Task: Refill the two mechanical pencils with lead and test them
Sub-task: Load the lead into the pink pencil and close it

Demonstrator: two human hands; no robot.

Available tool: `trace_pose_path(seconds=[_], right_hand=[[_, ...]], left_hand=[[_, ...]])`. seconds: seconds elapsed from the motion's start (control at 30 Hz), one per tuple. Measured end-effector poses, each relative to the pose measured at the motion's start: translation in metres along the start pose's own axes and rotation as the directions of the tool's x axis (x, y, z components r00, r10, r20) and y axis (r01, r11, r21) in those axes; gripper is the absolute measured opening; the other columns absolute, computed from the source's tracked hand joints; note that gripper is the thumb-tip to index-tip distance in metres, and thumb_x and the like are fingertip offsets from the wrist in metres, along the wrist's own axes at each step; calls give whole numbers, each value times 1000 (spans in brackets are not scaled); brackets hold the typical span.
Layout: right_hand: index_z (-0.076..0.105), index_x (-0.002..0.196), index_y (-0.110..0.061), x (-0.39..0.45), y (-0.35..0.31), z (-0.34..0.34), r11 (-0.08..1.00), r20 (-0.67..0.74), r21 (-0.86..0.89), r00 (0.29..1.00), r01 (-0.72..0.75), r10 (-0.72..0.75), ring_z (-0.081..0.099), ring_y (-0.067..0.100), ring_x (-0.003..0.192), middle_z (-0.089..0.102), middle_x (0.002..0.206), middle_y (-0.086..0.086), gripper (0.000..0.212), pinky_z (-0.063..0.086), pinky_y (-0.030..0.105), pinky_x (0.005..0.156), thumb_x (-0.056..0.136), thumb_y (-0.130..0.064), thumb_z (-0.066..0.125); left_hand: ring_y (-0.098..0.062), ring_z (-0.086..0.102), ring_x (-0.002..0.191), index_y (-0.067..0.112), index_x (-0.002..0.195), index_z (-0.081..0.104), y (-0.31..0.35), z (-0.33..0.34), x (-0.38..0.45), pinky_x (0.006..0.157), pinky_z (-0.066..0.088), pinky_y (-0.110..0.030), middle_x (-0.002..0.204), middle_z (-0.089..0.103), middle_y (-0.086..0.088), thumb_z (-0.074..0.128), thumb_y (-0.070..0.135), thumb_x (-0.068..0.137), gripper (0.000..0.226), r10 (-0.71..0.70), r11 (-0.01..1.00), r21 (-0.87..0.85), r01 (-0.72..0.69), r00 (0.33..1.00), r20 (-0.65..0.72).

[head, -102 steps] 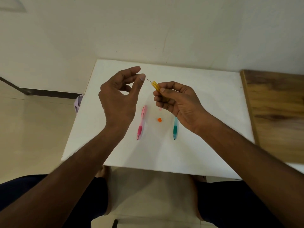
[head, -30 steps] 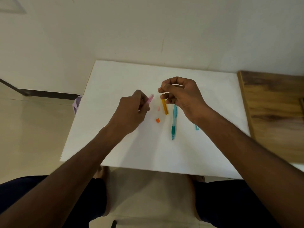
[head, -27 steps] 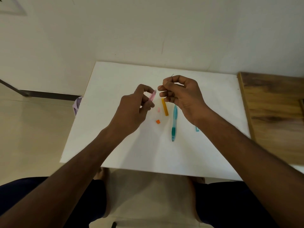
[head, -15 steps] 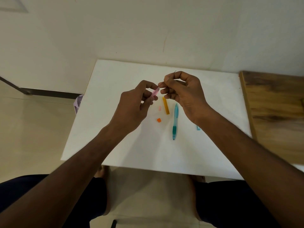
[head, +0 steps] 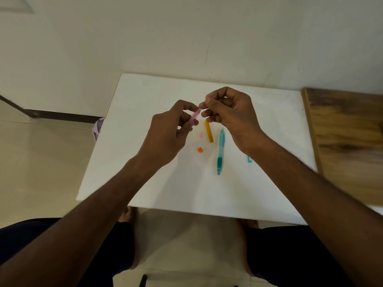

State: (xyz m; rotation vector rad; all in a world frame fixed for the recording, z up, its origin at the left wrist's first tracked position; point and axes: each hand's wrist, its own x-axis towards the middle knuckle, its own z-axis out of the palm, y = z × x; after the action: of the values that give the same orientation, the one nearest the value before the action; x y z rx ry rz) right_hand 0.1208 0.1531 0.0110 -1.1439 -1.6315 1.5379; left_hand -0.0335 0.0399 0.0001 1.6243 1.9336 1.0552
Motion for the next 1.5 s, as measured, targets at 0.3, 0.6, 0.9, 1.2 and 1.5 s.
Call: trace_pose_path(seconds=[0.3,0.6,0.9,1.2,1.5], right_hand=[[77,93,-28,-1,4,0,969,11,-235,997,75,-75,78,16,81,80,93,-14,2,66,41,81,95,-28,78],[80,103,-30,3,12,-5,794,50,-586,985,164,-167,70,3,80,75,95,-21,10,56,16,75,95,-34,77],[79,119,-23,7,42,19,456,200,-868,979,199,-47,69,15,94,78,109,-3,28,42,21,94,97,-39,73],[75,119,-22,7,44,27,473,199,-862,980,181,-13,62,12,80,69,95,-6,25,43,14,83,94,-26,76],[78,109,-18,8,0,4,998,-78,-54,996,37,-41,76,14,90,81,96,-5,11,63,30,81,100,-20,71]], left_hand=[[-10,76,89,15,134,60,2,2,-1,78,50,-5,104,80,5,66,16,104,30,-26,999,-25,26,1000,14],[-6,77,89,21,149,47,1,-2,2,77,65,-27,106,79,7,59,16,108,43,-75,979,-196,60,995,-70],[-6,78,86,25,143,53,-5,-3,1,77,66,-30,103,79,10,60,15,107,37,-79,974,-218,60,994,-77],[-3,77,85,16,137,59,-5,-4,0,76,66,-31,102,80,11,64,20,106,31,-149,971,-202,127,984,-101],[0,76,80,25,126,68,-2,0,2,81,66,-40,96,80,17,68,30,104,22,-191,972,-152,177,978,-79]])
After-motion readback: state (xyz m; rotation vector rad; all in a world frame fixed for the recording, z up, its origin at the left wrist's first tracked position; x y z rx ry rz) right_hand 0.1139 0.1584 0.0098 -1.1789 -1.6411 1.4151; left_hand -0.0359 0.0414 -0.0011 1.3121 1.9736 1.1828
